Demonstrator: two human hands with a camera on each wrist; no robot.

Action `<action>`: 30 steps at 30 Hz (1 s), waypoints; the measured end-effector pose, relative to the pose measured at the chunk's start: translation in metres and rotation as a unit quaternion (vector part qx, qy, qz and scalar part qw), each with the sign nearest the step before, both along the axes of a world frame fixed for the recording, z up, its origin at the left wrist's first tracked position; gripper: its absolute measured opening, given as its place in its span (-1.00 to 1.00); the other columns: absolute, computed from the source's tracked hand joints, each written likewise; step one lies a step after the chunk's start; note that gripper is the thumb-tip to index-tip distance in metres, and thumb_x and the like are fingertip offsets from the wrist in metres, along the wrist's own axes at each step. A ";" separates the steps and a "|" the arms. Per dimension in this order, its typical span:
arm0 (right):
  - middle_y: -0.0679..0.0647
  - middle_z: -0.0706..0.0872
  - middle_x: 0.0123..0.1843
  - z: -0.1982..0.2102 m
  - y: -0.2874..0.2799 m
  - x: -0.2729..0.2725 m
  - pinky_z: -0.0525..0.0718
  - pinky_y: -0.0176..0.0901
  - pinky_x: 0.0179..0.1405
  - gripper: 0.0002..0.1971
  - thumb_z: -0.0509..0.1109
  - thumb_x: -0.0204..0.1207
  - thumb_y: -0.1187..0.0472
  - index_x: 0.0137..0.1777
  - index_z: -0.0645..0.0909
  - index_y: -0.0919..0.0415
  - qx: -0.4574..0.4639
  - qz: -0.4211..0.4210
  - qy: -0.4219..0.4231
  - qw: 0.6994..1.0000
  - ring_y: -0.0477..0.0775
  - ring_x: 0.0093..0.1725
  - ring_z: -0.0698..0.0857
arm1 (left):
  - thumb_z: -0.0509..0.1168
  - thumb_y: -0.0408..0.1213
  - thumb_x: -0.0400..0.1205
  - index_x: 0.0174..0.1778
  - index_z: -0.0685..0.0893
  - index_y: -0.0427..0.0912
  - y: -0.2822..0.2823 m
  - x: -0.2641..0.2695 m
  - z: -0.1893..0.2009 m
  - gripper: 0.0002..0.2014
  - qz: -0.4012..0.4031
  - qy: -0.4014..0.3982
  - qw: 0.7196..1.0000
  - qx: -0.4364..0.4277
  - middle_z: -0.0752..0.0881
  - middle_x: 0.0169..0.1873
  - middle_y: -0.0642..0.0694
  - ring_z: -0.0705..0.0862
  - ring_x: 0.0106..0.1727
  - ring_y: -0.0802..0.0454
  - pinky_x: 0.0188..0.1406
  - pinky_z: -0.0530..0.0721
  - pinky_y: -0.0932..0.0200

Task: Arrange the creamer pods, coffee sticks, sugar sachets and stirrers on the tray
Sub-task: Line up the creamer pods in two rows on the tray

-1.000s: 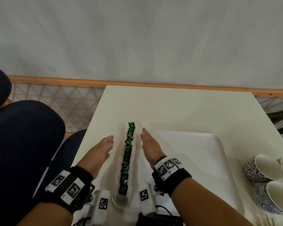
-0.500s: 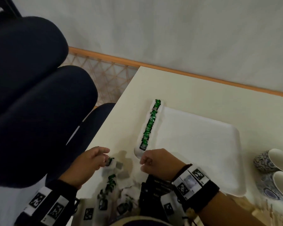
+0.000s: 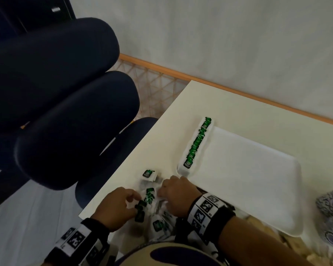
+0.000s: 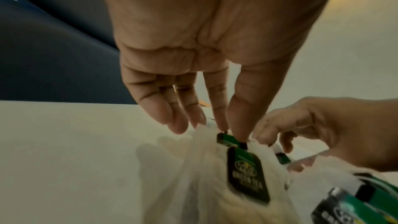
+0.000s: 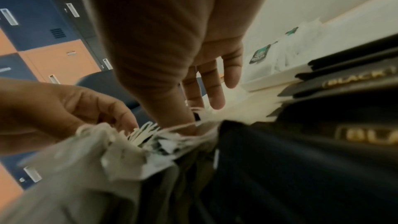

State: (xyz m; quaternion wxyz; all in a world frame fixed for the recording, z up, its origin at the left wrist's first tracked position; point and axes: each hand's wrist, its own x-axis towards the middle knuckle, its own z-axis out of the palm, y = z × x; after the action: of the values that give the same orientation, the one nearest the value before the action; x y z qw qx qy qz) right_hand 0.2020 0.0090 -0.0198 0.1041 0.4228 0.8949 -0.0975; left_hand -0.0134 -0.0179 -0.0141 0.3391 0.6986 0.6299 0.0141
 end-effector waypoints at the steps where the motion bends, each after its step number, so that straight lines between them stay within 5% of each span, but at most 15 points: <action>1: 0.13 0.59 0.18 0.001 -0.001 -0.001 0.49 0.11 0.08 -0.69 0.29 0.52 0.14 0.25 0.58 0.08 0.011 0.006 -0.011 1.000 0.24 0.17 0.56 | 0.49 -0.12 0.45 -0.02 0.48 0.33 -0.001 0.001 -0.001 -0.65 0.002 0.003 1.000 -0.003 0.56 -0.03 0.13 0.55 -0.17 0.23 -0.20 0.45 0.44; 5: 0.19 0.70 0.04 0.003 -0.001 -0.001 0.50 0.12 -0.02 -0.78 0.24 0.55 0.18 0.14 0.61 0.14 0.034 0.022 -0.028 0.999 0.25 0.01 0.66 | 0.56 -0.05 0.33 0.08 0.48 0.20 -0.005 0.001 -0.005 -0.52 0.026 -0.001 1.000 -0.006 0.60 -0.10 0.14 0.54 -0.23 0.23 -0.32 0.41 0.42; 8: 0.10 0.73 -0.23 -0.001 -0.001 0.005 0.56 0.02 -0.25 -0.96 0.40 0.45 0.17 -0.13 0.66 0.09 0.027 -0.002 -0.011 1.000 0.19 -0.25 0.72 | 0.57 -0.02 0.29 0.07 0.45 0.14 -0.008 0.000 -0.006 -0.47 0.045 -0.012 0.999 0.005 0.62 -0.17 0.10 0.55 -0.28 0.21 -0.36 0.43 0.35; 13: 0.12 0.75 0.00 0.005 0.004 0.016 0.63 -0.02 -0.08 -0.76 0.15 0.69 0.13 0.10 0.64 0.16 -0.019 -0.121 0.128 0.984 0.17 -0.02 0.70 | 0.56 0.02 0.27 0.02 0.37 0.11 -0.011 0.002 -0.007 -0.45 0.061 0.012 0.998 0.000 0.61 -0.20 0.09 0.61 -0.23 0.12 -0.32 0.54 0.23; 18: 0.04 0.76 -0.05 0.025 0.003 0.023 0.59 -0.16 -0.09 -0.81 0.26 0.65 0.18 0.04 0.71 0.16 -0.054 -0.181 0.261 0.947 0.01 -0.05 0.68 | 0.40 0.00 0.38 -0.26 0.31 0.12 -0.013 0.009 -0.015 -0.67 0.020 0.085 0.995 0.040 0.55 -0.29 0.12 0.55 -0.26 0.11 -0.48 0.30 0.32; 22: 0.01 0.76 -0.02 0.028 0.001 0.026 0.61 -0.26 -0.06 -0.86 0.34 0.59 0.24 0.05 0.72 0.14 -0.072 -0.174 0.272 0.944 -0.08 -0.06 0.67 | 0.37 -0.02 0.44 -0.39 0.35 0.15 -0.015 0.009 -0.017 -0.72 0.003 0.085 0.994 0.063 0.53 -0.36 0.16 0.52 -0.25 0.18 -0.48 0.27 0.40; 27: -0.13 0.71 -0.11 0.037 -0.005 0.032 0.52 -0.47 -0.12 -0.88 0.41 0.53 0.19 -0.01 0.75 0.05 -0.087 -0.171 0.294 0.936 -0.23 -0.15 0.61 | 0.51 -0.12 0.39 -0.51 0.54 0.22 -0.010 -0.003 -0.013 -0.73 -0.002 -0.055 0.997 0.052 0.62 -0.50 0.21 0.58 -0.39 0.31 -0.42 0.37 0.47; 30: -0.17 0.70 -0.20 0.053 -0.008 0.036 0.47 -0.54 -0.12 -0.95 0.49 0.49 0.17 -0.10 0.78 0.03 -0.106 -0.154 0.325 0.927 -0.22 -0.12 0.64 | 0.57 -0.22 0.41 -0.43 0.66 0.01 -0.006 -0.005 0.001 -0.79 0.049 -0.192 0.979 0.042 0.70 -0.46 0.20 0.62 -0.39 0.30 -0.35 0.49 0.48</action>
State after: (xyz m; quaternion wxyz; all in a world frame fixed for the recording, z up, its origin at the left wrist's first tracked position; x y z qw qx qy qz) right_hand 0.2378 0.0008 0.0331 -0.1645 0.4871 0.7882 -0.3383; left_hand -0.0180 -0.0236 -0.0128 0.4230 0.6650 0.5852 0.1910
